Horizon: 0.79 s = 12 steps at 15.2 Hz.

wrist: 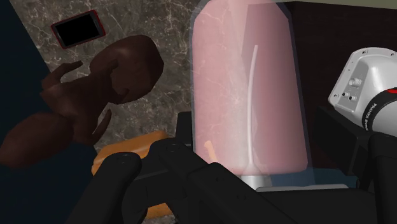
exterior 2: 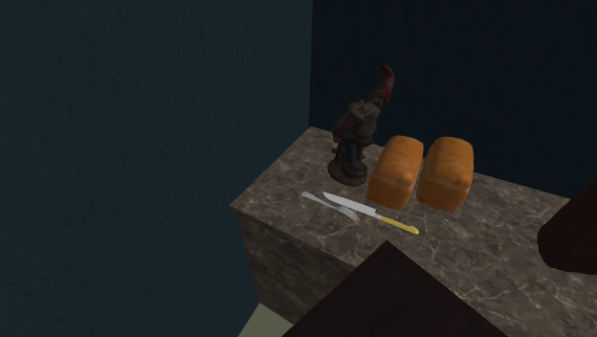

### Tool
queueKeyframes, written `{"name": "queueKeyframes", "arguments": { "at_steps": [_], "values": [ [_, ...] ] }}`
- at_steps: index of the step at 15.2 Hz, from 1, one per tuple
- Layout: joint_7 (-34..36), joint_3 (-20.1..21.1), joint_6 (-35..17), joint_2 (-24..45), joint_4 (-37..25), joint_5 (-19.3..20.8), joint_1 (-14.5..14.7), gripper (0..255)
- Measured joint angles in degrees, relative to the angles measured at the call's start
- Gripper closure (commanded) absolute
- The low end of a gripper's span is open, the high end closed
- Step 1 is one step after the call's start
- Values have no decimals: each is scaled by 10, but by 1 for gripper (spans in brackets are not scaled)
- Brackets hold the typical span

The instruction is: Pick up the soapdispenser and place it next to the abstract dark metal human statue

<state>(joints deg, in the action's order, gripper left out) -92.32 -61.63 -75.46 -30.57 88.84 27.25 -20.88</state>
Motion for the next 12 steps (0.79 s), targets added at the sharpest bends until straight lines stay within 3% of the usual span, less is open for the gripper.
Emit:
{"name": "queueKeyframes", "arguments": {
  "at_steps": [12],
  "values": [
    [29,16,-80,-49,127,29,-39,255]
  ]
}}
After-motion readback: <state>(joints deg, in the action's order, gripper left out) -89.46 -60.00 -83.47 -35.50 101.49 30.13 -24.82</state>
